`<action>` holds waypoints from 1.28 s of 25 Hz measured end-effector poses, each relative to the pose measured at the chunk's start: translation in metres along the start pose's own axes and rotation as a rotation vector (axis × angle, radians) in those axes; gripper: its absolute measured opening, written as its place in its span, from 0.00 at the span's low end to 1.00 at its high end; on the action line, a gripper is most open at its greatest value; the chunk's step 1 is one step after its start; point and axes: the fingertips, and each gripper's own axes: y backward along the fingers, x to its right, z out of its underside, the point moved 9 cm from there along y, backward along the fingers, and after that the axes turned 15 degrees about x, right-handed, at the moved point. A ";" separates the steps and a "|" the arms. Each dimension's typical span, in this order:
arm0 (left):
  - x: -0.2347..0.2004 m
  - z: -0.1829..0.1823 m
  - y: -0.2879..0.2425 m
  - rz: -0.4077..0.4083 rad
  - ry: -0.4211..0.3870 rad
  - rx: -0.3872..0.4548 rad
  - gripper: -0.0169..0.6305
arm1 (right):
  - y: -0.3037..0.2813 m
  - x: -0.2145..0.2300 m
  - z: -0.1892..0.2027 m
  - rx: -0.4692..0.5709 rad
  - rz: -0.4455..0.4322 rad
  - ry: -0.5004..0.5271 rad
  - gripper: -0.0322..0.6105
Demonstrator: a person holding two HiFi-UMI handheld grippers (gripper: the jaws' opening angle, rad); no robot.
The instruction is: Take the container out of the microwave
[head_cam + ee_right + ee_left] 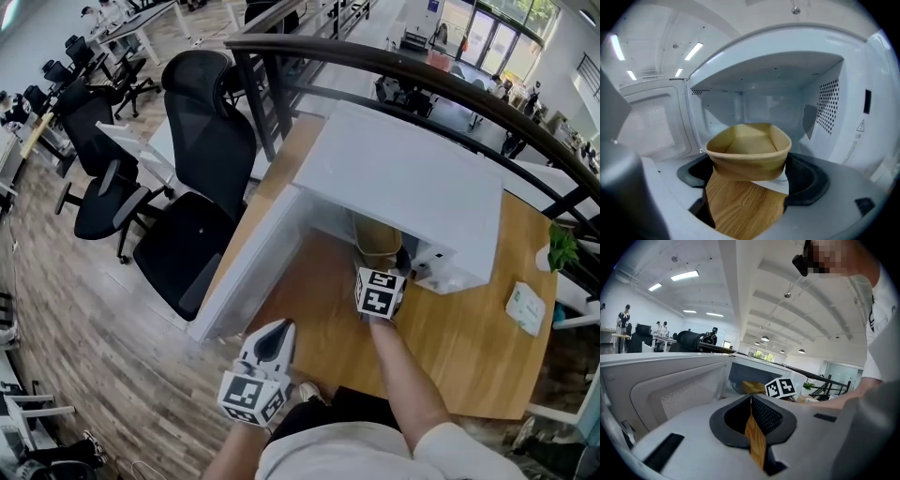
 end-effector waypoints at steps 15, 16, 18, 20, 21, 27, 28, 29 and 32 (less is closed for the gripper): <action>0.028 -0.018 0.065 0.024 -0.019 0.069 0.08 | 0.139 -0.031 -0.016 0.050 -0.125 0.014 0.83; 0.030 -0.019 0.073 0.026 -0.019 0.076 0.08 | 0.151 -0.033 -0.017 0.056 -0.133 0.018 0.82; 0.033 -0.020 0.088 0.029 -0.019 0.089 0.08 | 0.175 -0.035 -0.020 0.073 -0.145 0.024 0.82; 0.036 -0.020 0.099 0.029 -0.018 0.103 0.08 | 0.197 -0.033 -0.024 0.089 -0.150 0.022 0.82; 0.037 -0.020 0.103 0.030 -0.017 0.109 0.08 | 0.207 -0.031 -0.027 0.097 -0.152 0.020 0.82; 0.049 -0.024 0.117 0.047 -0.015 0.129 0.08 | 0.256 -0.021 -0.048 0.145 -0.168 0.020 0.82; 0.052 -0.024 0.118 0.053 -0.018 0.132 0.08 | 0.262 -0.019 -0.052 0.156 -0.171 0.022 0.82; 0.055 -0.025 0.119 0.058 -0.023 0.133 0.08 | 0.268 -0.017 -0.057 0.168 -0.174 0.025 0.82; 0.067 -0.028 0.120 0.062 -0.033 0.138 0.08 | 0.287 -0.009 -0.069 0.207 -0.182 0.030 0.82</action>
